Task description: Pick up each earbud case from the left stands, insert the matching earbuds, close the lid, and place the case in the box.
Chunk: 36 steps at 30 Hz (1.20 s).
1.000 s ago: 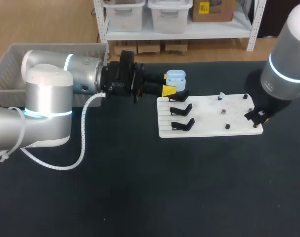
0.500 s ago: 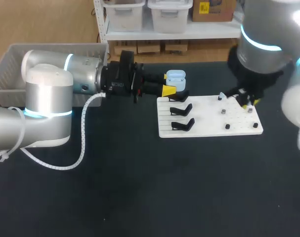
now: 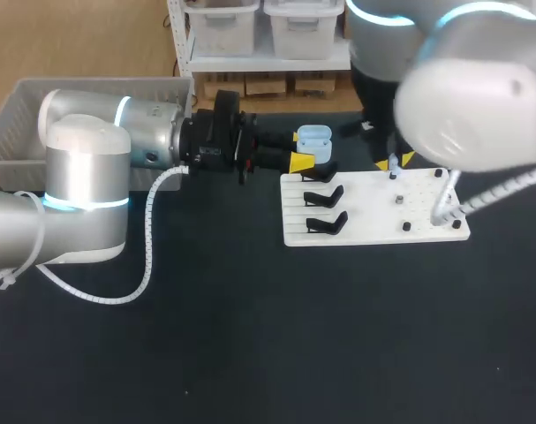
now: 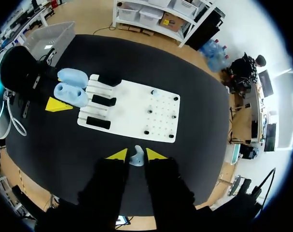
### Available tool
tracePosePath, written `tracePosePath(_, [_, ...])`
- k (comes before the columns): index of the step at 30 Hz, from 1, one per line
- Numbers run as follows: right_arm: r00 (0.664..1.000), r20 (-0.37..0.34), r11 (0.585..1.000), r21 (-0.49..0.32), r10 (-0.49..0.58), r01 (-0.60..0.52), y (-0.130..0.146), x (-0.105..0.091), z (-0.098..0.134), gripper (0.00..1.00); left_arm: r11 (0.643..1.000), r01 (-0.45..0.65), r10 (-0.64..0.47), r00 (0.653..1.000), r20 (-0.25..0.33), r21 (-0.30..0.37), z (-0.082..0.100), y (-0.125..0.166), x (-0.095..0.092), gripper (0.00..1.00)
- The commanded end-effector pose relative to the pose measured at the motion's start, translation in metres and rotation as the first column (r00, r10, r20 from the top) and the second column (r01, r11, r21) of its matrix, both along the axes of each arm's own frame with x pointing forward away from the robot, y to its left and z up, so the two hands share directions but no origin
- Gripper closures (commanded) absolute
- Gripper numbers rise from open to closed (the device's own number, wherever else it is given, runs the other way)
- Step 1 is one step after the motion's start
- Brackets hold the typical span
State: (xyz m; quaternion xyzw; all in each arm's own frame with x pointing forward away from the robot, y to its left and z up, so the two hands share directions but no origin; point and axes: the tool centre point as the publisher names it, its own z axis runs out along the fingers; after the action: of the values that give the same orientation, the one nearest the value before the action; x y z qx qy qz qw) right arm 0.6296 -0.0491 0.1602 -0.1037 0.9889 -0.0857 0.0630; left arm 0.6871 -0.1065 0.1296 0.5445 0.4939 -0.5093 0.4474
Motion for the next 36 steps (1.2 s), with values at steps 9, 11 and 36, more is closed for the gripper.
tracePosePath(9, [0.999,-0.039,1.000,-0.013,-0.009,0.008,0.003,0.004,0.001,1.00,1.000,-0.002,0.002,1.000,0.001,0.000,0.000,0.000,0.000,1.00])
tracePosePath(11, [0.999,-0.039,1.000,-0.013,-0.009,0.008,0.003,0.004,0.001,1.00,1.000,-0.002,0.002,1.000,0.001,0.000,0.000,0.000,0.000,1.00])
tracePosePath(36, [0.997,-0.057,0.999,0.004,-0.049,0.049,0.004,0.003,0.004,1.00,0.999,-0.026,0.028,0.998,0.057,-0.036,-0.008,-0.014,-0.034,1.00])
